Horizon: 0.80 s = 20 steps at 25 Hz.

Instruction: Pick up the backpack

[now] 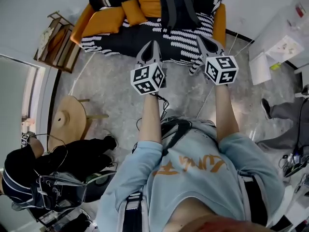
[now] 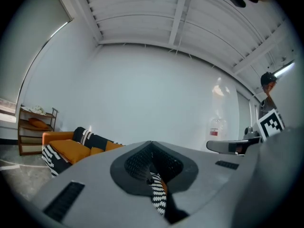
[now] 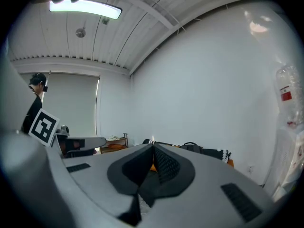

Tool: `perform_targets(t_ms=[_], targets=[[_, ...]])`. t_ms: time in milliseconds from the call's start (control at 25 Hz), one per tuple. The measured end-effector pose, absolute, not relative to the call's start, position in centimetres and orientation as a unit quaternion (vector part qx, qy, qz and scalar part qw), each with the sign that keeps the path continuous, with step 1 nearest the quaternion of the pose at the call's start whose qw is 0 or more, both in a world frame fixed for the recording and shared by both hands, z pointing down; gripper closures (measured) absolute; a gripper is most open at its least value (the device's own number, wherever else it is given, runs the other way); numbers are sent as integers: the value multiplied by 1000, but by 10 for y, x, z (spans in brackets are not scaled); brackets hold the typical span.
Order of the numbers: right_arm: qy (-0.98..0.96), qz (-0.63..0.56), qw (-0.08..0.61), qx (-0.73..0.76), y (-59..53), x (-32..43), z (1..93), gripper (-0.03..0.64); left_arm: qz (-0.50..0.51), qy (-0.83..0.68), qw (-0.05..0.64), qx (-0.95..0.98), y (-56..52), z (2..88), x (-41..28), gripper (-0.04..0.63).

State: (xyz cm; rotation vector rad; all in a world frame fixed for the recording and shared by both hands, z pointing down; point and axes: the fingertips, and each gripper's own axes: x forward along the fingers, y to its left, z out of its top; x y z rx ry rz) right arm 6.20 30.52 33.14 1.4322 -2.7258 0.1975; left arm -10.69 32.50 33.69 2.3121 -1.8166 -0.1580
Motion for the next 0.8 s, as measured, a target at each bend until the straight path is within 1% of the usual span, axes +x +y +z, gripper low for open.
perform_targets(t_ms=[440, 560, 800], targets=[[-888, 62, 22, 455, 279, 82, 316, 592, -64, -594, 100, 796, 297, 319, -86, 575], [-882, 65, 23, 466, 270, 99, 316, 592, -62, -589, 105, 799, 286, 320, -81, 575], [-860, 74, 3, 506, 248, 139, 313, 592, -63, -573, 104, 811, 257, 317, -68, 575]])
